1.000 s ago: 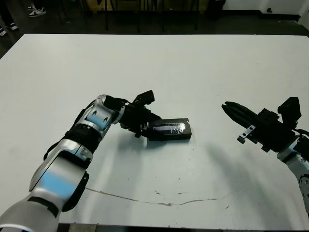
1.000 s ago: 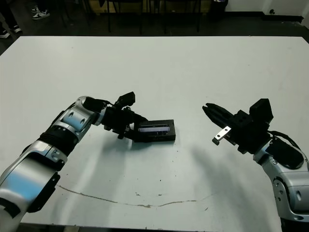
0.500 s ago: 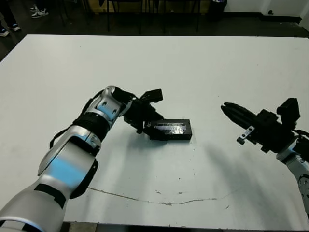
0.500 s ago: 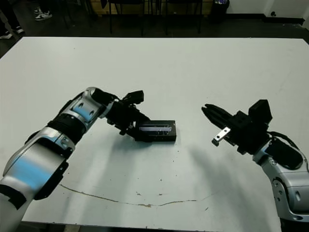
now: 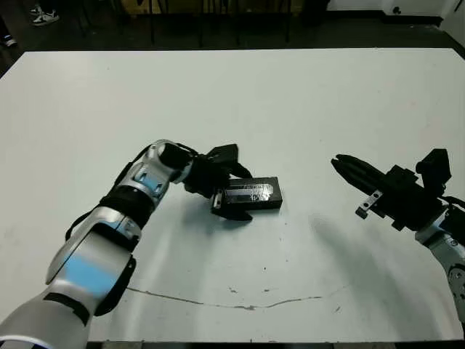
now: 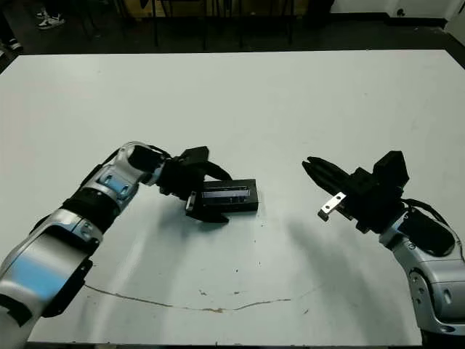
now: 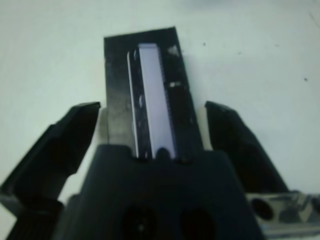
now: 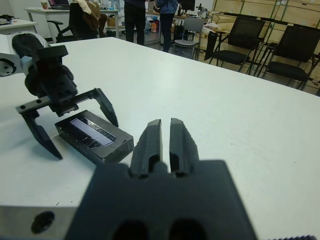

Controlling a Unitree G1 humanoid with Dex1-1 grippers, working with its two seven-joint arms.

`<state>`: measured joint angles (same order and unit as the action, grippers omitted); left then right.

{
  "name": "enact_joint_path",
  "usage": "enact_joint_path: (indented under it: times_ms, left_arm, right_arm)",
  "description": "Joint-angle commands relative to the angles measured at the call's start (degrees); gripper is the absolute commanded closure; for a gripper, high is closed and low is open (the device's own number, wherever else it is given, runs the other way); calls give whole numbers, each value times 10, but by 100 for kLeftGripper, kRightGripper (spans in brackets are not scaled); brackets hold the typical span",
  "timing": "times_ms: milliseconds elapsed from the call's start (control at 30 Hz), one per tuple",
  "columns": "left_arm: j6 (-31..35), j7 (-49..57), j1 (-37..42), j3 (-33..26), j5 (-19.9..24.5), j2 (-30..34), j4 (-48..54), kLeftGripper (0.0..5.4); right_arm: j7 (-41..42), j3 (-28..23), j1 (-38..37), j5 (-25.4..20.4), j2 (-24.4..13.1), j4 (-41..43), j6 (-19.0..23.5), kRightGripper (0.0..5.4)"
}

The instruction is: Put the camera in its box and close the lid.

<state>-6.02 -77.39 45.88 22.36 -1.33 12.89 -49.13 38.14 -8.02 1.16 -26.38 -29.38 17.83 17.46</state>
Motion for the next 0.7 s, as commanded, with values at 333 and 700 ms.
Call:
enact_joint_path:
  times_ms: [333, 700]
  left_arm:
    - [36, -24, -171, -73, 57, 164, 179, 1]
    - [216, 268, -313, -235, 84, 193, 520, 1]
  right_arm:
    - [-7, 5, -7, 9, -7, 15, 18, 540]
    - [-19, 11, -9, 14, -3, 21, 23, 540]
